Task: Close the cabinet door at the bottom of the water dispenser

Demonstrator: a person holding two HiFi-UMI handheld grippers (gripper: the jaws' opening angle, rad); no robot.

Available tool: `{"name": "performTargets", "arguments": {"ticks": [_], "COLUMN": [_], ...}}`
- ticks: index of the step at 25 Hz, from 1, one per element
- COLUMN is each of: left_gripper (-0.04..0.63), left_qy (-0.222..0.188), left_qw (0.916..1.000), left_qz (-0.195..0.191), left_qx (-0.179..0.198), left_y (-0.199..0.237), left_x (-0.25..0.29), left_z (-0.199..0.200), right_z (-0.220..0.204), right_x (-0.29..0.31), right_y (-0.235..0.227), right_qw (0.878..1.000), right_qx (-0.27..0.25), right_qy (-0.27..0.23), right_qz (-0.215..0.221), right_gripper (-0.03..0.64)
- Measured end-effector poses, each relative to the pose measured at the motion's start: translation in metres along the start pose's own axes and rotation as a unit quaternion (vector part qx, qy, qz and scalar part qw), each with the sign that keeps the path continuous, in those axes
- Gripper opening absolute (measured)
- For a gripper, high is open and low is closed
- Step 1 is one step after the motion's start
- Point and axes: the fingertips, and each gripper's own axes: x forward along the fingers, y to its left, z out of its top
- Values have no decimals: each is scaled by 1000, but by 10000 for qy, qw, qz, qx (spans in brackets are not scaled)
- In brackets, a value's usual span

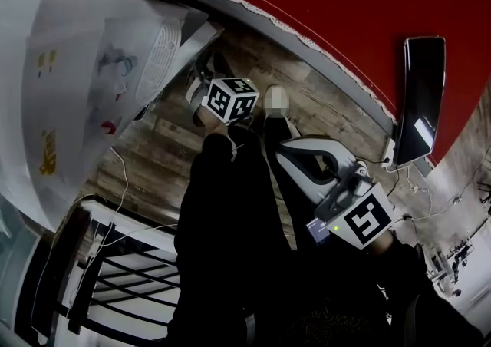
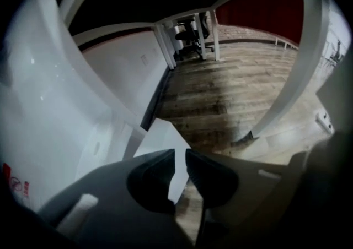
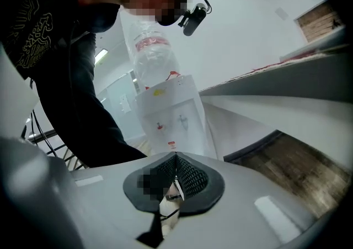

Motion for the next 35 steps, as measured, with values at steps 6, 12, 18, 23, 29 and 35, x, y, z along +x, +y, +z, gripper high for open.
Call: {"name": "performTargets", "arguments": {"ticks": [6, 12, 18, 23, 29, 35], "left_gripper": [62, 63, 72, 80, 78, 43], "left_qy": [360, 285, 115, 48, -331, -1432], "left_qw": [9977, 9963, 9869, 9789, 9815, 9573], "left_qz": [-269, -260, -145, -36, -74, -91], "left_qx": [-509, -767, -1602, -2042, -1883, -2509], "left_y": [12, 24, 44, 47, 45, 57], "left_x": [16, 26, 33, 42, 29, -34], "left_z": [-3, 4, 12, 9, 11, 25], "right_z": [-5, -15, -12, -13, -12, -2], "right_x": [2, 4, 8, 5, 7, 13], "right_y": [0, -3, 0, -3, -13, -27], "right_qw": [10000, 9998, 9998, 9997, 9997, 9971], "right_qx": [17, 98, 97, 22, -150, -356], "right_qy": [26, 159, 82, 154, 199, 388], "right_qz": [90, 58, 183, 207, -19, -541], "right_gripper": [-2, -2, -2, -2, -2, -2]}}
